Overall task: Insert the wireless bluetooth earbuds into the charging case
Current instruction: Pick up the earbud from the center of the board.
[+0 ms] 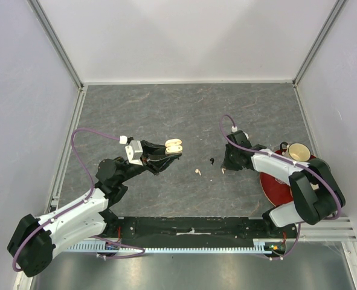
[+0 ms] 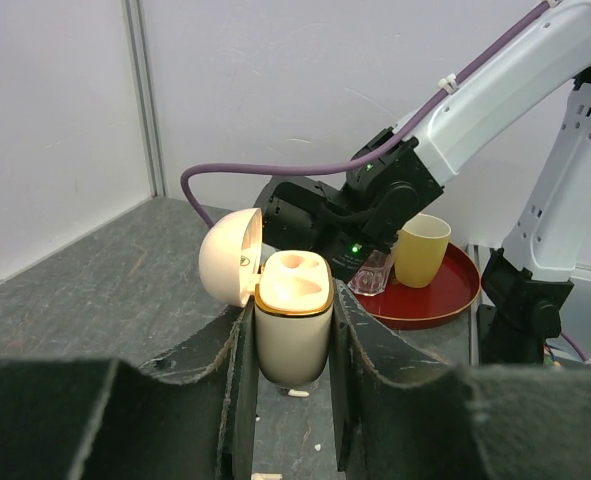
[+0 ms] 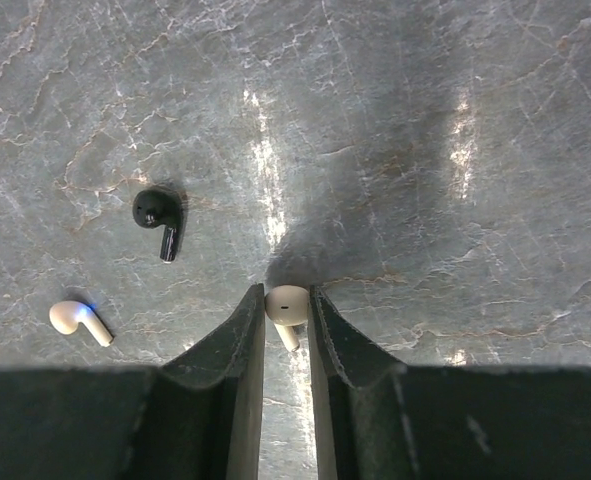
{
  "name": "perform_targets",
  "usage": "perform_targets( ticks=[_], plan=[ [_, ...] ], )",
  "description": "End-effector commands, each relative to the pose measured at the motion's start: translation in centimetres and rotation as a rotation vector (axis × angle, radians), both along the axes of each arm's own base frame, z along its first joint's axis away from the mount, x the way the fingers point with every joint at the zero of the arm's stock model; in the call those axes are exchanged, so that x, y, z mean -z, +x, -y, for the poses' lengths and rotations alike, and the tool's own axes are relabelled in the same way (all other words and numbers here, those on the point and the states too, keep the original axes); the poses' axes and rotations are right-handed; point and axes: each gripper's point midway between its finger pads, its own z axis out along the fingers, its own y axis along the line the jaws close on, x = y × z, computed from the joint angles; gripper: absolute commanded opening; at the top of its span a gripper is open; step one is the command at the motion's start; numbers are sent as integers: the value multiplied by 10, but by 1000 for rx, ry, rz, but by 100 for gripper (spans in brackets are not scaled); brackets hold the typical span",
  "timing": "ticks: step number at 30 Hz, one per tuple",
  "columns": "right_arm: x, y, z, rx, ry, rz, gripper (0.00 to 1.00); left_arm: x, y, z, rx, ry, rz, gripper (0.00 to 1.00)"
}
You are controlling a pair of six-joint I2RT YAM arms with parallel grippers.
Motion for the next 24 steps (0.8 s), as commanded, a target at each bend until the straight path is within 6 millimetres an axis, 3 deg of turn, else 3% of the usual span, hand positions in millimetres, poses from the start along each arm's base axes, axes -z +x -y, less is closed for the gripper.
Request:
perform_targets(
  ticks=[1,8,16,24],
  plan=[
    [-13,1,-8,-13,40,26,25,-17,-3,-4,-14,-39,69,2],
    [-25,2,-21,-43,82,58,24,-18,-3,-5,-21,-42,73,2],
    [-41,-11,-64,-139,131,93,23,-20,2,-13,-71,-58,67,2],
    [-47,-12,-82,-159,153,112,22,-19,2,-18,-100,-54,61,2]
  ],
)
